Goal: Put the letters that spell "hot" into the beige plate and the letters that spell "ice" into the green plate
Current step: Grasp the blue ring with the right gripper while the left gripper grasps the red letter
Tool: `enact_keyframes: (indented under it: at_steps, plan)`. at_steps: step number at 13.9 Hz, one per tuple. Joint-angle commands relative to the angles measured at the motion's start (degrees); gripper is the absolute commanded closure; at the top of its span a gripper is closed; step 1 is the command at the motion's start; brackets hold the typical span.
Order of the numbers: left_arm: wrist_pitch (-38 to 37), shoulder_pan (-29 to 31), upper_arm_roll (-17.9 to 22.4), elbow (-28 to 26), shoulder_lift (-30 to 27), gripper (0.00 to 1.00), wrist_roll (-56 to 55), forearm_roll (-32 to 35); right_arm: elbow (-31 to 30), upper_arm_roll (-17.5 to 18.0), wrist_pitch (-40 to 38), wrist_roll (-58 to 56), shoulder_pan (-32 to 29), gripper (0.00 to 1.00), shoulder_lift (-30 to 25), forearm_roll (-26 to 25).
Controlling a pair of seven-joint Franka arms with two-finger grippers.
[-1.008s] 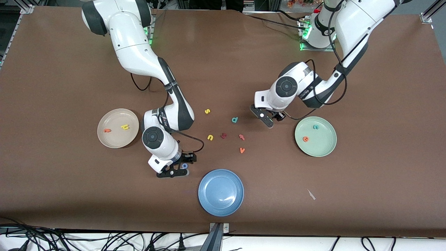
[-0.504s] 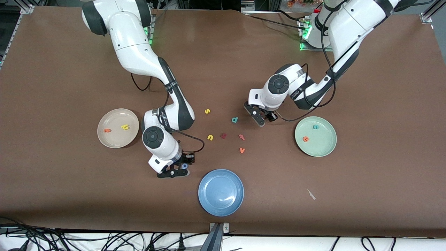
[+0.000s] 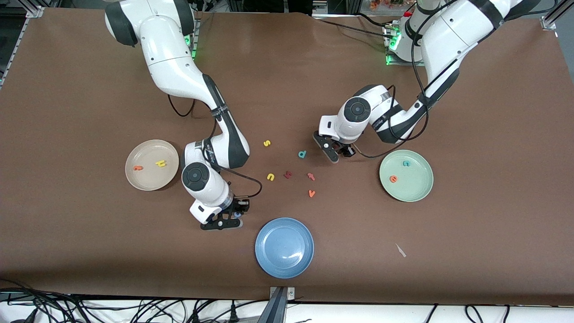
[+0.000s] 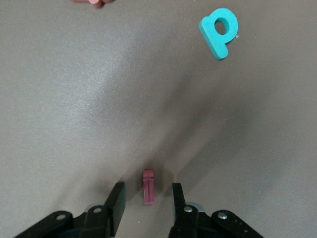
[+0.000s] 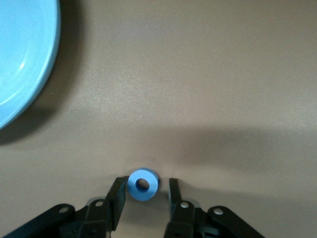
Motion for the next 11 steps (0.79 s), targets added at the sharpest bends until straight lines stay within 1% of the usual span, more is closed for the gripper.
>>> enact_keyframes:
  at_steps: [1, 2, 4, 5, 7, 9, 10, 11]
  plan:
    - [0.7, 0.0, -0.1, 0.2, 0.5, 0.66, -0.7, 2.2, 2.5, 0.6, 0.9, -1.4, -0.8, 0.62, 2.2, 1.3]
    - [0.7, 0.0, -0.1, 0.2, 0.5, 0.71, -1.3, 2.3, 2.5, 0.6, 0.9, -1.4, -0.7, 0.63, 2.2, 1.3]
    - [0.6, 0.1, -0.2, 0.3, 0.3, 0.98, -1.4, 2.3, 2.5, 0.7, 0.9, -1.3, -0.7, 0.66, 2.2, 1.3]
    - [0.1, 0.1, -0.2, 0.4, -0.1, 1.0, -1.6, 2.3, 2.5, 0.7, 0.9, -1.3, -0.7, 0.67, 2.2, 1.3]
    - [-0.7, 0.6, -0.5, 0.5, -1.6, 1.0, -2.7, 2.2, 2.5, 0.7, 0.9, -1.1, -0.7, 0.7, 2.2, 1.3]
    - [-5.6, 1.3, -0.7, 1.2, -4.8, 1.0, -2.2, 1.2, 2.5, 0.7, 0.9, -1.0, -0.7, 0.73, 2.2, 1.3]
    - [-8.8, 1.6, -0.7, 2.4, -5.9, 1.0, -2.1, 1.1, 2.4, 0.7, 0.9, -1.0, -0.6, 0.76, 2.2, 1.3]
    - [-11.8, 2.3, -1.0, 3.2, -6.7, 1.0, -1.6, 1.0, 2.4, 0.7, 0.9, -0.9, -0.6, 0.81, 2.2, 1.3]
